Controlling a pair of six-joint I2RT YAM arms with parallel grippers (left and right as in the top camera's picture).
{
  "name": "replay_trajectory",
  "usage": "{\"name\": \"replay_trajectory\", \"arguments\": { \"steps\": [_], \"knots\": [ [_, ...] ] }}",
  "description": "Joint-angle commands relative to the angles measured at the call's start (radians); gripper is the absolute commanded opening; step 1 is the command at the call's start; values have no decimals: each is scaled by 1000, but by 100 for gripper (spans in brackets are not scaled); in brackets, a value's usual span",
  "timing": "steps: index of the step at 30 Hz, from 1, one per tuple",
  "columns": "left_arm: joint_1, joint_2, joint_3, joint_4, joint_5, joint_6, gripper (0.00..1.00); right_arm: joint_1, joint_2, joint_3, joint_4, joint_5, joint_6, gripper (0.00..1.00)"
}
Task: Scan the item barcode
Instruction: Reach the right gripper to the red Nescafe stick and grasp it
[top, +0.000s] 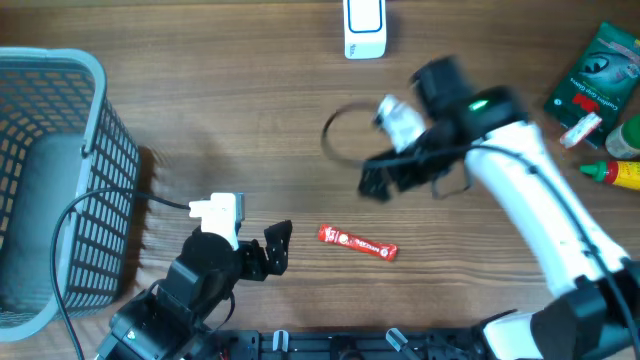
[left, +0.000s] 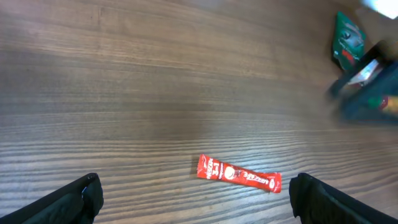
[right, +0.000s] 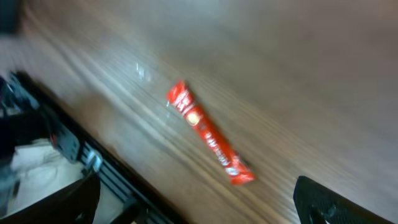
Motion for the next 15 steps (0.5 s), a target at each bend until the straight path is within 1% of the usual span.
{"name": "replay_trajectory", "arguments": {
  "steps": [1,3,5,8,11,14,15],
  "knots": [
    [-2,-3,15,1,-13,23,100,89,7,-175,97,-27,105,100],
    [-2,-3,15,2,-13,23,100,122,7,-251,167,-26,168,99],
    [-2,-3,15,2,-13,22,100,154,7,-314,253,-18,194,99],
    [-2,-3,15,2,-13,23,100,210,10,-438,447,116,289,98],
    [-2,-3,15,1,-13,23,100,232,10,-522,551,161,344,96],
    [-2,-3,15,1,-13,23,100,233,10,-566,592,161,372,84],
    [-2,-3,15,1,-13,22,100,233,10,-575,598,161,379,71]
  ]
}}
